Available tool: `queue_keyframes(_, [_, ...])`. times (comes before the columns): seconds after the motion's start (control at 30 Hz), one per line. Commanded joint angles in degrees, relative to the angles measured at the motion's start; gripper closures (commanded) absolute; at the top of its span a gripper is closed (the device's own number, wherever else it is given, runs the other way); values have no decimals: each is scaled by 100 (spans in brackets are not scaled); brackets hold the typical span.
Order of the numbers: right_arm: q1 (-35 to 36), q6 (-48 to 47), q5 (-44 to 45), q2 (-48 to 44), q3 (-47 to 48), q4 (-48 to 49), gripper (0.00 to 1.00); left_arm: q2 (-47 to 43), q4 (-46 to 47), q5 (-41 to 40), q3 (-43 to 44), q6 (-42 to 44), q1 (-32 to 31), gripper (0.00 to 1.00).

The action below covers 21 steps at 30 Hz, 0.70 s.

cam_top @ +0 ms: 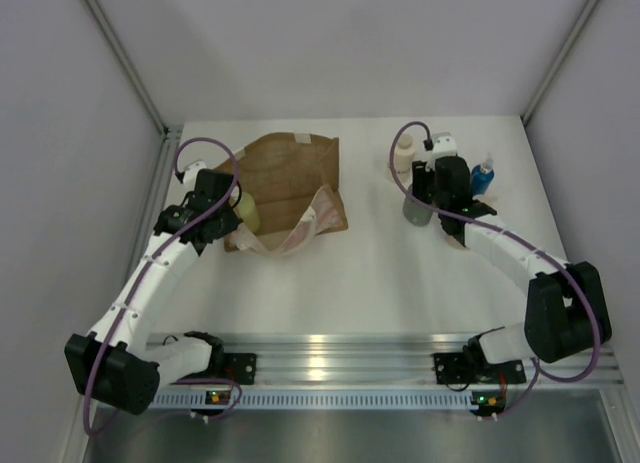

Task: Take the personal care products out of the canvas bag

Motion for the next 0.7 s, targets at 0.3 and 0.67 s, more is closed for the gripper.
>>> queue_keyframes(0.3, [-81,275,71,-174,-160,2186,71,82,-343,315,-95,142,3,100])
queue_keyframes(0.67, [-55,309,-122,-376,577,1168,17,56,-334,174,19,72,3,100])
